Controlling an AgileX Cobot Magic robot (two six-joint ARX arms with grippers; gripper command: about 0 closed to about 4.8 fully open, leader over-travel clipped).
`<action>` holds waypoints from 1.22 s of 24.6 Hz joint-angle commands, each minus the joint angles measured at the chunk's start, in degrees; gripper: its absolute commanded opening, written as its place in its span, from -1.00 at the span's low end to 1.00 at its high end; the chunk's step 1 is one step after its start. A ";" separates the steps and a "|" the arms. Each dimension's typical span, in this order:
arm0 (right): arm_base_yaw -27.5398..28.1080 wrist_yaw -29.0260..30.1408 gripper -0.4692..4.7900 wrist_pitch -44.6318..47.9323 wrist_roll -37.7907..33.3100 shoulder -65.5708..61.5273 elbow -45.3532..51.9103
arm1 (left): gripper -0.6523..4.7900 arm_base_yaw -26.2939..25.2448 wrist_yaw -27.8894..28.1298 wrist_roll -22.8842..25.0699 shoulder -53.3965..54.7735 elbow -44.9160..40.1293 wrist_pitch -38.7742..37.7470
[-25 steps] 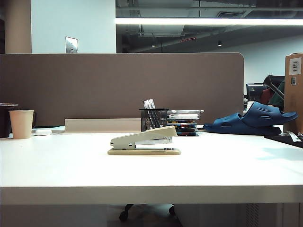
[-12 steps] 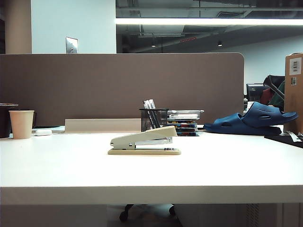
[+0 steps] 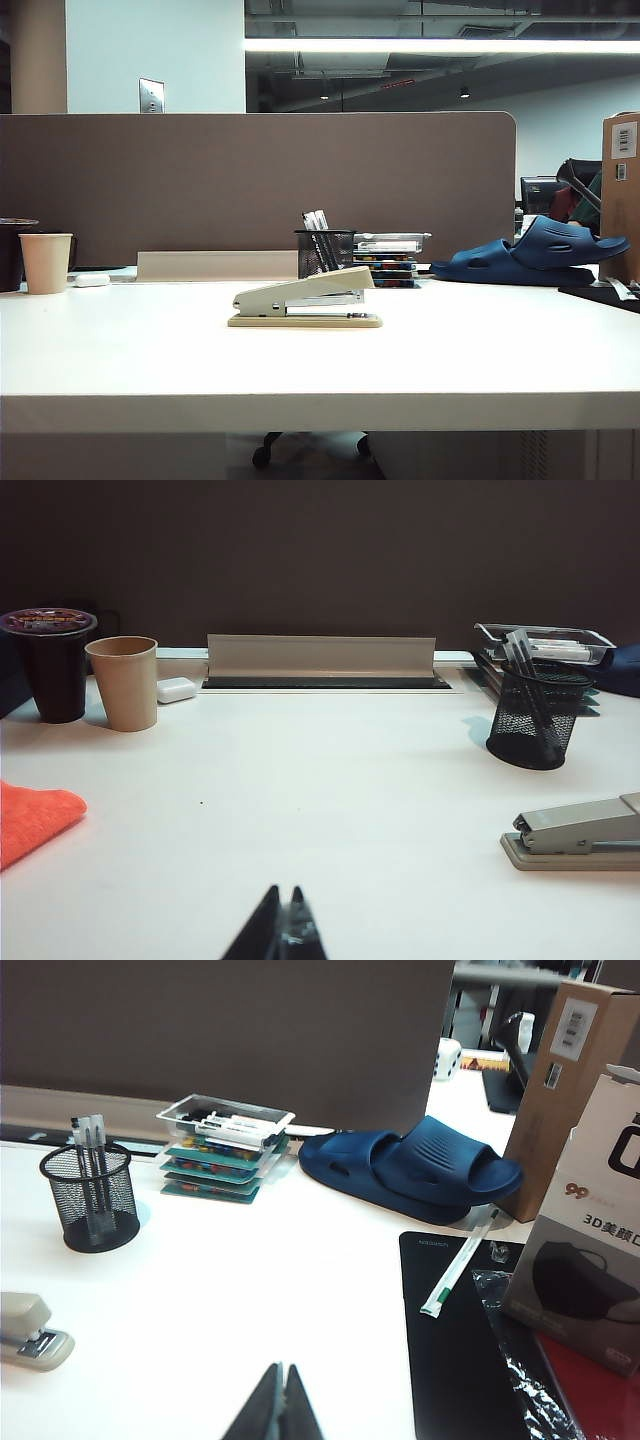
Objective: Press the stapler down.
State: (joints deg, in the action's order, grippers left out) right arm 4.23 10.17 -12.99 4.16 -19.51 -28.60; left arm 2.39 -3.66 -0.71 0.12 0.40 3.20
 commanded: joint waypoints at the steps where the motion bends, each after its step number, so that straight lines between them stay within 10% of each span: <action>1: 0.00 -0.20 -0.86 1.09 -0.68 4.13 3.19 | -0.78 0.00 -0.17 0.24 0.00 0.13 0.74; 30: -0.04 -7.89 -0.86 15.32 -2.78 19.63 26.05 | -0.78 0.00 -0.17 0.24 0.00 0.11 5.46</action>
State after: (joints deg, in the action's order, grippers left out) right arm 4.19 3.40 0.60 1.19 -0.25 -2.26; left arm 2.39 -3.68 -0.71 0.12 0.40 7.92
